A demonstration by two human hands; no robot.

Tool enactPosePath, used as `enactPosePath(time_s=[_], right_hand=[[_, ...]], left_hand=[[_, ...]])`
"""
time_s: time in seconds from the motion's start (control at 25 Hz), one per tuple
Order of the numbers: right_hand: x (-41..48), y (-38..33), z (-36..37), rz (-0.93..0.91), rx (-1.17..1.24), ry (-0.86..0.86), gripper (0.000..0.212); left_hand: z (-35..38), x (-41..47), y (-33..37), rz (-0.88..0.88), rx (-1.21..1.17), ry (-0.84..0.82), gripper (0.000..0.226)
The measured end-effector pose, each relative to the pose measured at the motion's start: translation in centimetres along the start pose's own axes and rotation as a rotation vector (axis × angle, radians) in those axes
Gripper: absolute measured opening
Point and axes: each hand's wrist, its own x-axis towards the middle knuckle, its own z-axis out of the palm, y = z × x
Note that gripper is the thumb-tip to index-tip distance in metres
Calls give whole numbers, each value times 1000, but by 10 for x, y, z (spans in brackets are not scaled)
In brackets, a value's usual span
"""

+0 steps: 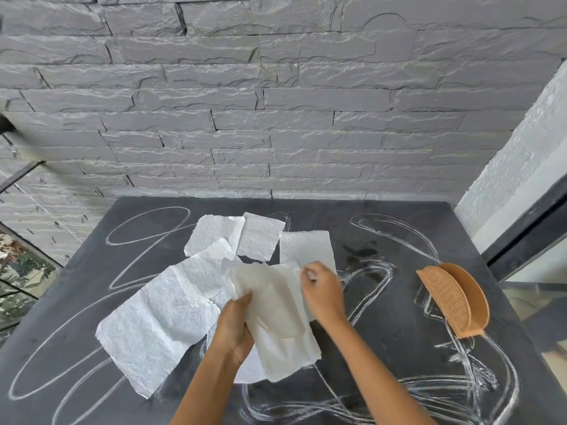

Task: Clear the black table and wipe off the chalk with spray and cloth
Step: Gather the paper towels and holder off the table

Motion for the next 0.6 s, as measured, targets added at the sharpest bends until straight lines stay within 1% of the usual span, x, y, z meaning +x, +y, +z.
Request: enactPosePath(time_s=[0.08,0.2,0.32,0.44,0.52,0.6], right_hand=[[37,22,-6,184,-127,86,21],[72,48,-6,417,-254,105,32],[87,57,8,503,-311,98,36],[99,58,22,566,-314,122,27],[106,61,28,634,-269,111,24],[111,64,28,707,-154,166,23]], left_hand=[[-5,6,11,-23,-9,25,22],[-13,19,25,-71,1,50,22],[-20,31,37,-92,18,41,24],[-21,39,43,-114,21,21,24],[-23,45,45,-130,25,24,24],[-26,49,46,-145,18,28,24]])
